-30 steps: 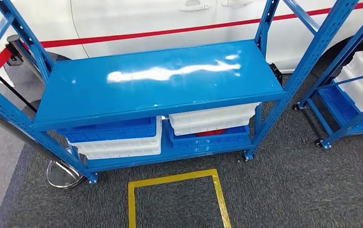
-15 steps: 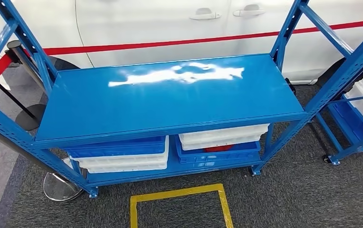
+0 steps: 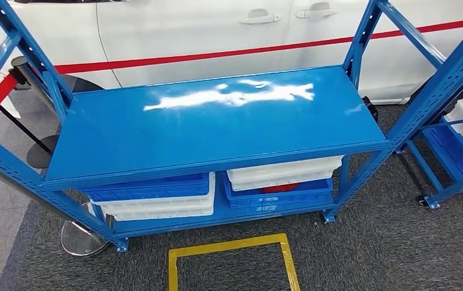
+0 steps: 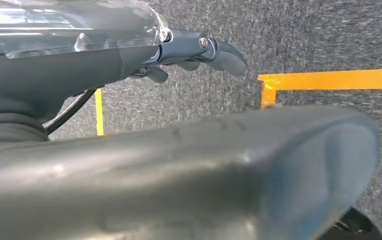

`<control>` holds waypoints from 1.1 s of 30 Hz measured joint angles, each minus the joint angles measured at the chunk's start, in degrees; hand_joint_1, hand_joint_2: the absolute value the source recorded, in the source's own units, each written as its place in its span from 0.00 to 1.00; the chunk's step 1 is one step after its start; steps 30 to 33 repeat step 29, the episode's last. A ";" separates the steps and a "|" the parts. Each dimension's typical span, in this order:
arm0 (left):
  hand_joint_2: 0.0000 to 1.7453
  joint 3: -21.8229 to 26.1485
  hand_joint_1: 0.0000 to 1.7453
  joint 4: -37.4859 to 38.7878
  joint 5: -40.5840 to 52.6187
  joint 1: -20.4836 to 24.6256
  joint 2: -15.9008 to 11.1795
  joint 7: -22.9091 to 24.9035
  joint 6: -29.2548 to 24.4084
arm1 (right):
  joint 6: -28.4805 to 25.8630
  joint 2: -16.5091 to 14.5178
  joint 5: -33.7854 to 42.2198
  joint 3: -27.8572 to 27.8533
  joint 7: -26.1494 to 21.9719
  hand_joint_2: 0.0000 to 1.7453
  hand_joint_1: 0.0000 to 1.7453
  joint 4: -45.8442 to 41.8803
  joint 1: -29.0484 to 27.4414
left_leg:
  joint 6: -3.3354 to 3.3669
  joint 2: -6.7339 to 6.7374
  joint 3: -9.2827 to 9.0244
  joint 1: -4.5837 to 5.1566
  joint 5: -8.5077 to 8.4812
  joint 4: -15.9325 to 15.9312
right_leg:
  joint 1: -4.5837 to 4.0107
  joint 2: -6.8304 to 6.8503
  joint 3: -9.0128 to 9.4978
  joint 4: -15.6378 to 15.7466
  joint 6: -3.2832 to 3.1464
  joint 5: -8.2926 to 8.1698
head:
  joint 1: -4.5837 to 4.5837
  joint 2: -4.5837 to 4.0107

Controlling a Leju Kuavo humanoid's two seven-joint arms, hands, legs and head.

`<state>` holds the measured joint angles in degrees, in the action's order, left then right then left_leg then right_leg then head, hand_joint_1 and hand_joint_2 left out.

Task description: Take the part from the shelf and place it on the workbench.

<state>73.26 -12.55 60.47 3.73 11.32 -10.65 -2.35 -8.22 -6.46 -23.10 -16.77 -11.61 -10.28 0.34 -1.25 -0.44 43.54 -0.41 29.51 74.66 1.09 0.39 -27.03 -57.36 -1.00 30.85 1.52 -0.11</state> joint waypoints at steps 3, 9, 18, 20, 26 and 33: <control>0.00 0.20 0.00 0.00 -0.66 -0.11 -0.02 -4.90 -0.29 | 0.13 -0.15 0.20 -0.09 0.09 0.00 0.00 0.01 -0.04 | -0.37 0.13 -5.25 -0.40 -4.59 -9.17 | 0.47 -0.07 0.86 0.01 0.77 0.74 | 0.00 0.00; 0.00 0.27 0.00 -0.04 -1.28 -0.22 0.01 -19.01 -1.57 | -0.57 -0.88 1.05 -1.32 0.32 0.00 0.00 0.01 -0.10 | 1.16 -0.01 -8.68 0.08 -4.89 -15.60 | 0.38 -0.10 1.51 0.28 1.82 1.61 | -0.12 0.00; 0.00 0.61 0.00 -0.04 -2.80 -0.17 -0.08 -17.30 -1.34 | -0.50 -1.40 0.67 -2.41 0.81 0.00 0.00 0.01 -0.17 | 2.61 0.05 -8.98 0.73 -4.01 -15.37 | 0.90 -0.09 2.45 1.85 3.43 1.47 | -0.14 0.00; 0.00 0.71 0.00 -0.04 -2.73 -0.18 -0.09 -16.69 -2.28 | -0.49 -1.50 0.59 -2.49 0.81 0.00 0.00 0.01 -0.18 | 2.95 0.04 -8.98 1.02 -3.96 -15.24 | 1.10 -0.10 2.53 1.93 3.90 1.40 | -0.13 0.00; 0.00 1.24 0.00 -0.04 -2.89 -0.15 -0.13 -15.07 -3.51 | 0.03 -1.93 0.17 -2.69 0.97 0.00 0.00 0.01 -0.19 | 4.39 0.23 -9.36 0.69 -4.82 -16.62 | 1.07 -0.17 -0.76 -5.90 4.19 6.47 | -0.18 0.00; 0.00 1.50 0.00 -0.04 -2.75 -0.17 -0.13 -14.38 -3.92 | 0.18 -1.93 0.11 -2.75 0.97 0.00 0.00 0.01 -0.24 | 4.50 0.28 -9.14 0.86 -4.93 -16.53 | 0.79 -0.22 -5.65 -15.56 3.99 10.11 | -0.17 0.00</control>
